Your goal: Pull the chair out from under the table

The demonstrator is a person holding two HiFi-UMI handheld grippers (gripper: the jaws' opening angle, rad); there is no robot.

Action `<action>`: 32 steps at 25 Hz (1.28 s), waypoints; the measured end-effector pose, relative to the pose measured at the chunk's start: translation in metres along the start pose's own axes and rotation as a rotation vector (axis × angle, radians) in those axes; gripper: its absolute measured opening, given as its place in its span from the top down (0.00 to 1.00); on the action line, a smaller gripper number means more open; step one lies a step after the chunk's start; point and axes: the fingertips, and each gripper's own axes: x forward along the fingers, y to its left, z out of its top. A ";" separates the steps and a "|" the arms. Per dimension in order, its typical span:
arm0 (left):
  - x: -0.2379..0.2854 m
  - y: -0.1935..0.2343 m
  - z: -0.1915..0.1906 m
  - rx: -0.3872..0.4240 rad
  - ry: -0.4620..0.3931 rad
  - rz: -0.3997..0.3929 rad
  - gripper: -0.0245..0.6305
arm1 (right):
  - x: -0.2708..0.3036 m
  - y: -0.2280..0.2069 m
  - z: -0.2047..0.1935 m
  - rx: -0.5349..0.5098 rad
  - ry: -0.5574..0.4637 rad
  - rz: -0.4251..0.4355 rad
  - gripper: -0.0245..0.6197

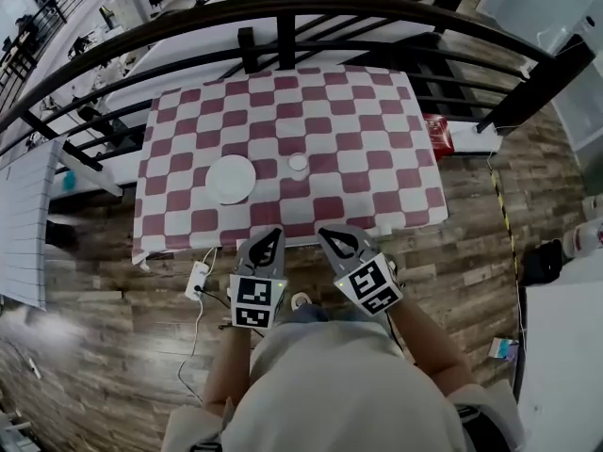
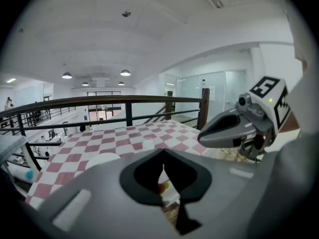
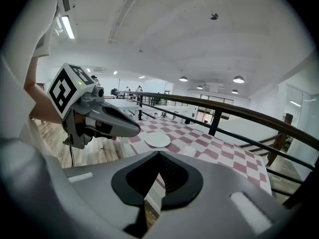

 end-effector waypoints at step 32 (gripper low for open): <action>0.034 -0.039 -0.073 0.742 0.401 -0.365 0.68 | 0.015 0.006 -0.066 -0.277 0.328 0.270 0.76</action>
